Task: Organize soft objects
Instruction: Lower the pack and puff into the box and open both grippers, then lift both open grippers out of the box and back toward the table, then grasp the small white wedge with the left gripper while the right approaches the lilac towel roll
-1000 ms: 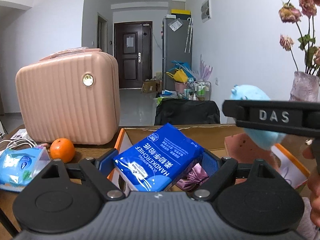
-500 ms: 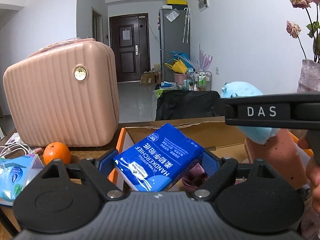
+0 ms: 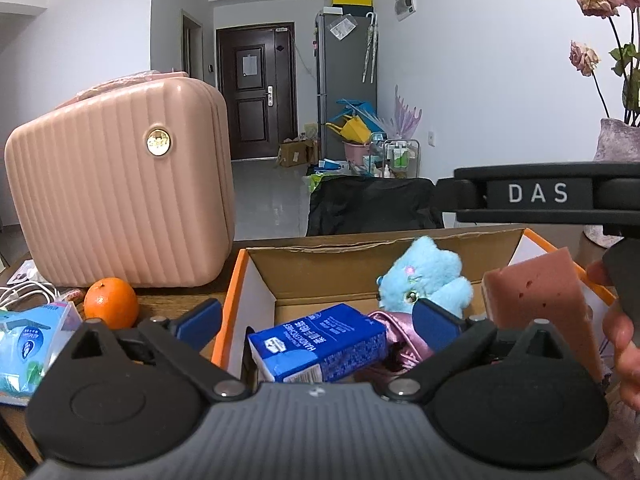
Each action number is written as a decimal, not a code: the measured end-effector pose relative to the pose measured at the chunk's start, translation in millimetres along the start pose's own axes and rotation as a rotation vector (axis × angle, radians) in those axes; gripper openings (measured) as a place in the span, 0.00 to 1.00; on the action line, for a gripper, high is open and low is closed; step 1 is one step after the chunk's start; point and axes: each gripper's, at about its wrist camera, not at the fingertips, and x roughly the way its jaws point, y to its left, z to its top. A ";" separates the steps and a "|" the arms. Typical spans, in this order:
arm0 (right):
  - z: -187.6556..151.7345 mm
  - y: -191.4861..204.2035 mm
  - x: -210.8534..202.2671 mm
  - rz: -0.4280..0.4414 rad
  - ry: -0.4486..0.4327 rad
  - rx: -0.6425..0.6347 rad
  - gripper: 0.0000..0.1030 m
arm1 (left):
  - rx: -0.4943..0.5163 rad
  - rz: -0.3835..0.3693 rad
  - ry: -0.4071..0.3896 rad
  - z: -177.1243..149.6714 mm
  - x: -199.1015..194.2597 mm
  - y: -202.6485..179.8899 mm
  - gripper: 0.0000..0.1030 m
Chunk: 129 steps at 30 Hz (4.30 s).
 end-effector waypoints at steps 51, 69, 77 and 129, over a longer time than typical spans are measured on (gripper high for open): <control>-36.1 -18.6 -109.0 -0.056 -0.015 -0.006 1.00 | -0.065 0.042 -0.015 -31.9 -81.8 -0.1 1.00; -73.1 -25.3 -158.6 -0.058 -0.035 -0.046 1.00 | -0.059 0.034 -0.053 -57.6 -129.4 0.8 1.00; -87.7 -24.3 -183.5 -0.049 -0.048 -0.063 1.00 | -0.056 0.017 -0.071 -66.3 -151.0 -1.2 1.00; -155.2 -47.0 -249.8 -0.047 0.032 -0.052 1.00 | -0.024 -0.066 0.016 -126.0 -203.7 -20.7 1.00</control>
